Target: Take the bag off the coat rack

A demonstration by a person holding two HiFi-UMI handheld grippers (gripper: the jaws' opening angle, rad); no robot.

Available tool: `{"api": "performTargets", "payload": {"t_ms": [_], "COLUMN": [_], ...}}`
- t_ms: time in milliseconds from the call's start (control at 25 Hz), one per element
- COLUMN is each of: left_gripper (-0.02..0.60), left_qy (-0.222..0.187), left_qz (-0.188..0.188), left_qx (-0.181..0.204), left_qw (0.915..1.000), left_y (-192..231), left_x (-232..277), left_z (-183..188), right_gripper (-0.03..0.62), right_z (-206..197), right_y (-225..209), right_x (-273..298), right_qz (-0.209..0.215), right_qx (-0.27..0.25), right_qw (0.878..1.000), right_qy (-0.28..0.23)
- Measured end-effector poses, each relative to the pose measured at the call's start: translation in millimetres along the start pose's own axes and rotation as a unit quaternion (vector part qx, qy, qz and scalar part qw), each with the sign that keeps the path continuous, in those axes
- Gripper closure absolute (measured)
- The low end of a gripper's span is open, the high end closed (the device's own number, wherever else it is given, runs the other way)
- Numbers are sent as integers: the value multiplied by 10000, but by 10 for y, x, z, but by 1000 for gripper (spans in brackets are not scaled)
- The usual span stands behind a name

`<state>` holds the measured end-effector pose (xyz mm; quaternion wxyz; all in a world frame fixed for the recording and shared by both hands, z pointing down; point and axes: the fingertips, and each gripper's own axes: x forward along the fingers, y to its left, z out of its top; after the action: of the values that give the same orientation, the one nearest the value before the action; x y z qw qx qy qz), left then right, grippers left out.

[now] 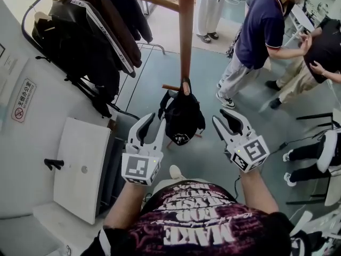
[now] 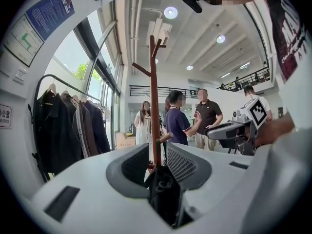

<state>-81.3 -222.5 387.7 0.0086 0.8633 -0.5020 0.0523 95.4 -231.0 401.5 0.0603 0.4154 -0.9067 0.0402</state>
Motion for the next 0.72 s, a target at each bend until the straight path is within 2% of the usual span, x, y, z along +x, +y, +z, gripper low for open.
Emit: {"api": "performTargets", "payload": {"t_ms": [400,720], "left_gripper": [480,480], "left_qy": [19,142], "left_qz": [-435,-596], "left_qx": [87,4], "left_qw": [9990,9981], "left_y": [167,114], "left_x": [281,428], "left_z": [-41,-191], "right_gripper": [465,465], "right_z": [5,-116], "right_y": [-4,-74], "right_x": [262,423], "right_qz": [-331,-312], "right_qx": [27,86], "right_qw": [9994,9993], "right_qy": [33,158]}}
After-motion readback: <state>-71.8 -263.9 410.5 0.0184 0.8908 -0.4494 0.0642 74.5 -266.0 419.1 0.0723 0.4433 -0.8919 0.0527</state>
